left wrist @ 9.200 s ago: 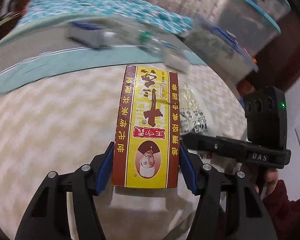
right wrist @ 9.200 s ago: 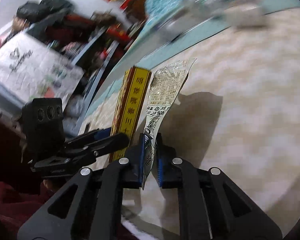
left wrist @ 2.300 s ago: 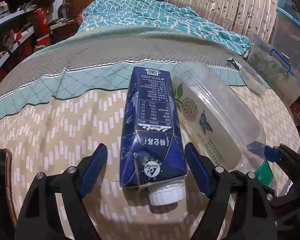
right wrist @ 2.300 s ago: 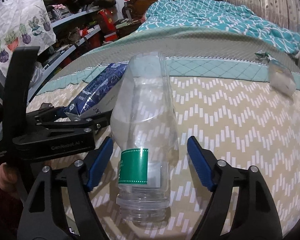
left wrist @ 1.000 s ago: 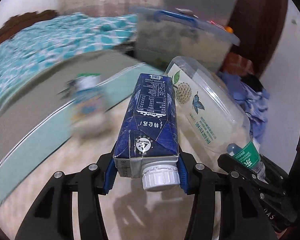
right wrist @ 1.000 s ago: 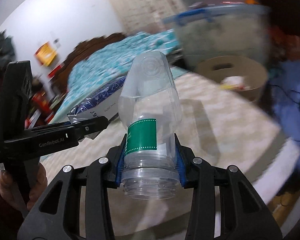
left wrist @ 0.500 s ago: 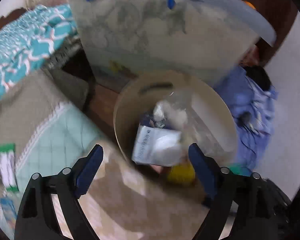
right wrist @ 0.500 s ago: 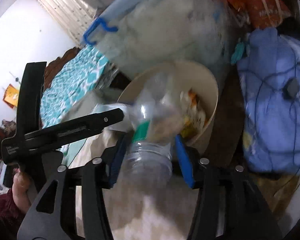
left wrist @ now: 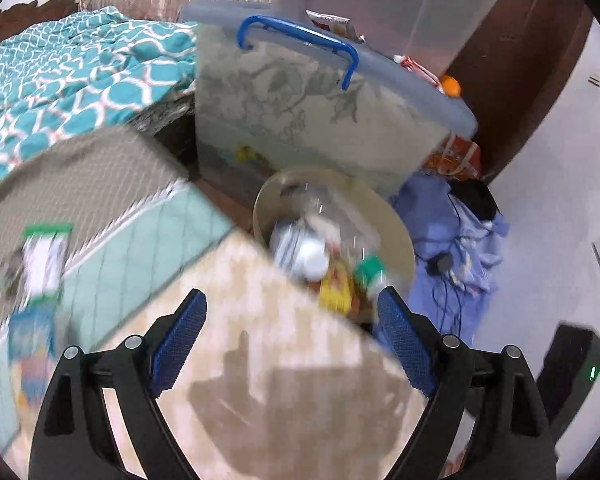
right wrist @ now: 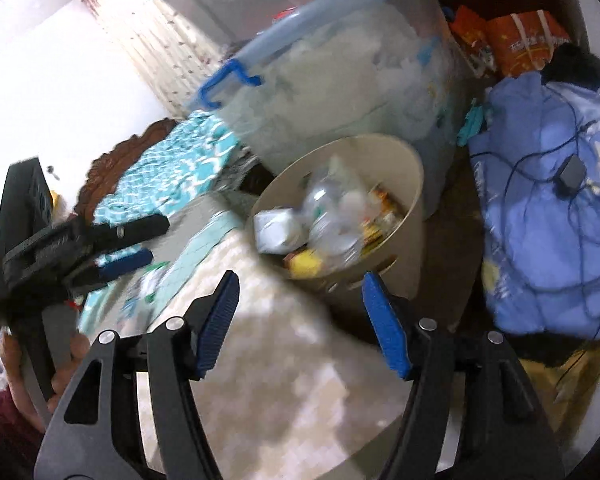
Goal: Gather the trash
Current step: 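Move both open tools back toward the bed, then grasp the white packet with left tool while right grasps the green wrapper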
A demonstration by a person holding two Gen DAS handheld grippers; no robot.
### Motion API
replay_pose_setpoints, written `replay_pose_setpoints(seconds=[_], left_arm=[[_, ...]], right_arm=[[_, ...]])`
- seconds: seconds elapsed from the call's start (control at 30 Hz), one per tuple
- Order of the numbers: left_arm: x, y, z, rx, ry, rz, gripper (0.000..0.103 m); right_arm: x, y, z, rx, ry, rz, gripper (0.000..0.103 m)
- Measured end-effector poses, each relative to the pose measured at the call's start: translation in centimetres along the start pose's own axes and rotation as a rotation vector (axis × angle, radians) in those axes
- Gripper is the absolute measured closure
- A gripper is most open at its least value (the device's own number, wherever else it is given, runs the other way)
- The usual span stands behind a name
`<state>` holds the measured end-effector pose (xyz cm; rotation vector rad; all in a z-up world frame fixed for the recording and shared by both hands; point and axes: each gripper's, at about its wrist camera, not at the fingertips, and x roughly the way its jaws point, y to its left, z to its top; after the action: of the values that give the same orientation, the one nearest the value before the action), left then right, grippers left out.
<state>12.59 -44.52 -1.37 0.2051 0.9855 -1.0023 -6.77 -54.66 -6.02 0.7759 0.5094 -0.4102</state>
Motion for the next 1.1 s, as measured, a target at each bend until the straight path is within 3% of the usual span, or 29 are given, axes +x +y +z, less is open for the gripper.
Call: replay_pose_setpoints(seconds=[0.17, 0.4, 0.57, 0.67, 0.7, 0.9, 1.0, 1.1], left_arm=[[-5.4, 4.4, -8.2, -0.047, 0.033, 0.066, 0.02], [-18.0, 13.9, -20.3, -0.225, -0.054, 0.273, 0.021], [-25.6, 20.5, -28.4, -0.422, -0.109, 0.413, 0.021], [-28.8, 23.8, -33.1, -0.55, -0.158, 0.416, 0.021], [-29.2, 24.3, -34.0, -0.568, -0.168, 0.41, 0.021], [-30.2, 25.4, -36.2, -0.595, -0.22, 0.332, 0.021], [-29.7, 25.1, -35.5, -0.577, -0.219, 0.303, 0.021], [-29.1, 24.9, -34.9, -0.553, -0.202, 0.287, 0.02]], right_arm=[[0.8, 5.7, -4.4, -0.067, 0.084, 0.139, 0.037], [4.0, 18.6, -14.6, -0.326, 0.366, 0.371, 0.039], [4.2, 25.9, -20.0, -0.55, 0.482, 0.465, 0.054], [4.9, 28.1, -18.8, -0.639, 0.409, 0.43, 0.054], [6.0, 28.7, -17.0, -0.645, 0.35, 0.382, 0.054], [14.6, 27.0, -5.2, -0.412, 0.227, 0.16, 0.039], [21.5, 25.6, -0.7, -0.349, 0.326, 0.051, 0.039], [26.2, 24.3, 1.2, -0.274, 0.447, 0.037, 0.039]])
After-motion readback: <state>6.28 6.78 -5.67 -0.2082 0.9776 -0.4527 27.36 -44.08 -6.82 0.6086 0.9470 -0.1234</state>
